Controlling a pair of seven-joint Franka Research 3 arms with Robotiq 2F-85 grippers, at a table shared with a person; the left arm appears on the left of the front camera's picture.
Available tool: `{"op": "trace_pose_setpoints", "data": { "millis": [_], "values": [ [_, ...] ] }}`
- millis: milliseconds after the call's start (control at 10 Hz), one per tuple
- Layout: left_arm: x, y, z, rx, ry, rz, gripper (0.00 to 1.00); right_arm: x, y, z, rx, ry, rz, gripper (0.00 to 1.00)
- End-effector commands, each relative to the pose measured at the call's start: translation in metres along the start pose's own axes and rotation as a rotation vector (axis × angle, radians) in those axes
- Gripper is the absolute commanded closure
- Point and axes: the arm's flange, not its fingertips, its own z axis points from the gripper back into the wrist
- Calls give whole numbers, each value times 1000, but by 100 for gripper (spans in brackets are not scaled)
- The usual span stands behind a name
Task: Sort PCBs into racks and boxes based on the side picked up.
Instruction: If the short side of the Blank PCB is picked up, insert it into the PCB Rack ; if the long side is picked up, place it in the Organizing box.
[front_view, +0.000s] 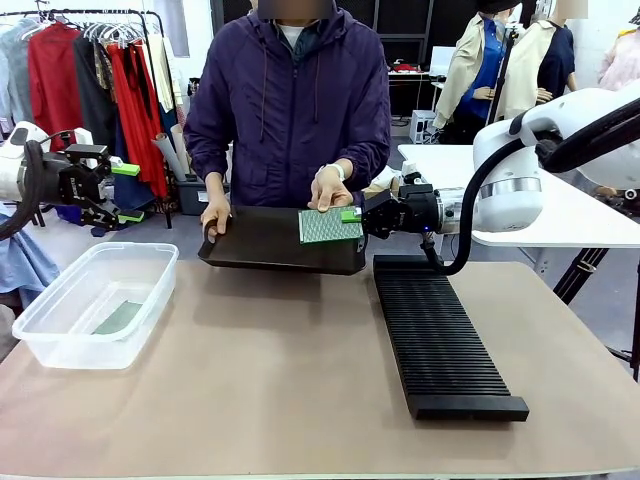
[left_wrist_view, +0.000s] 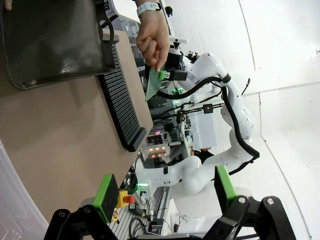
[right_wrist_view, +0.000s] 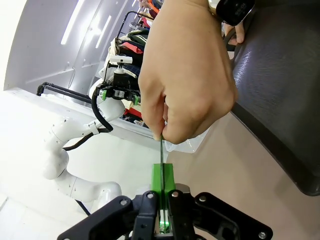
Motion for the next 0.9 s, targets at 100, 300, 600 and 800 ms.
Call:
{"op": "trace_pose_setpoints", "data": {
  "millis": [100, 300, 600, 800],
  "values": [
    [0, -1, 1, 7, -1, 2, 0, 0, 1, -1, 0, 0, 2, 100],
    [0, -1, 1, 7, -1, 2, 0, 0, 1, -1, 0, 0, 2, 100],
    [0, -1, 1, 7, -1, 2, 0, 0, 1, -1, 0, 0, 2, 100],
    [0, -1, 1, 7, -1, 2, 0, 0, 1, -1, 0, 0, 2, 100]
  ]
}}
